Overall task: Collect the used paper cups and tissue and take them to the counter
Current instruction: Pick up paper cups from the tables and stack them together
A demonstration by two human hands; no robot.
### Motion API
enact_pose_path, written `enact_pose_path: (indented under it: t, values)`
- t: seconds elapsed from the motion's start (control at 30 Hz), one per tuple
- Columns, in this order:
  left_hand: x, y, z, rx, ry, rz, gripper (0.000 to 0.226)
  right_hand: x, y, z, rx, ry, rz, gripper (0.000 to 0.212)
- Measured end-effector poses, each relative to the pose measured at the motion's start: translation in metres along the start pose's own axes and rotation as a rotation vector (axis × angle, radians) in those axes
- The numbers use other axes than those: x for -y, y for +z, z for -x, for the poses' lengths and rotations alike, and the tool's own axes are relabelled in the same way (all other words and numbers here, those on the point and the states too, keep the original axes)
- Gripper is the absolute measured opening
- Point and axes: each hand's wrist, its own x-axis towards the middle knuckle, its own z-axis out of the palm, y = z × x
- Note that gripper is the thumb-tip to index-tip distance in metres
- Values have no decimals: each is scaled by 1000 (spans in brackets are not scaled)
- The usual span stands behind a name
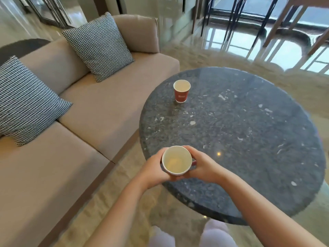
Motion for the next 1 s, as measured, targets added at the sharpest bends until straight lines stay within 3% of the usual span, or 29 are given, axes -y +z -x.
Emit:
enact_pose_path:
  t: [0.37, 1.0]
  values:
    - [34, -94, 9, 22, 38, -20, 77, 47, 64, -55, -27, -4, 6, 72]
    - [-17, -154, -179, 105, 109, -165, 76, 47, -31, -200, -152, 21, -44, 73]
